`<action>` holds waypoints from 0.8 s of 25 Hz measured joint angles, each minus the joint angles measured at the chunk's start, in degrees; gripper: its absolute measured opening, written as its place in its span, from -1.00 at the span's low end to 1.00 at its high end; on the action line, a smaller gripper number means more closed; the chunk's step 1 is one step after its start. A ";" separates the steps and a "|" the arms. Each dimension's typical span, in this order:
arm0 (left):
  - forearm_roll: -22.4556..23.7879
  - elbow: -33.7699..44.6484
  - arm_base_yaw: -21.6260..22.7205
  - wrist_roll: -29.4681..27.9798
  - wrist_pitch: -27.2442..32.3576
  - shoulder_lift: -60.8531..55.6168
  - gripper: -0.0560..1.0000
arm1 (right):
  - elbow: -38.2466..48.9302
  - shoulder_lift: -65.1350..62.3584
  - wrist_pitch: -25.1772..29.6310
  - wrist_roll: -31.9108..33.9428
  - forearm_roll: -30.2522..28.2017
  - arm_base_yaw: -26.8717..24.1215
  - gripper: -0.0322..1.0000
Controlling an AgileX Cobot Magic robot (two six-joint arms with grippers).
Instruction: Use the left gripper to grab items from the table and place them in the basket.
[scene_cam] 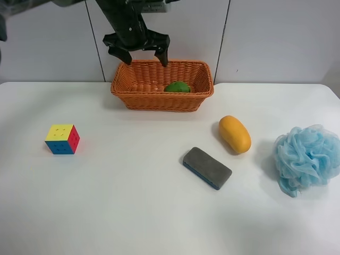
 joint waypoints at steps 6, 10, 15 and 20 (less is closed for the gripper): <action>2.78 0.00 0.00 0.48 10.52 -8.88 0.99 | 0.00 0.00 0.00 0.00 0.00 0.00 0.98; 2.88 2.92 0.00 2.64 10.77 -14.52 0.99 | 0.00 0.00 0.00 0.00 0.00 0.00 0.98; 2.95 18.40 0.00 2.98 10.72 -25.39 0.99 | 0.00 0.00 0.00 0.00 0.00 0.00 0.98; 2.88 40.91 0.00 2.98 3.22 -42.34 0.99 | 0.00 0.00 0.00 0.00 0.00 0.00 0.98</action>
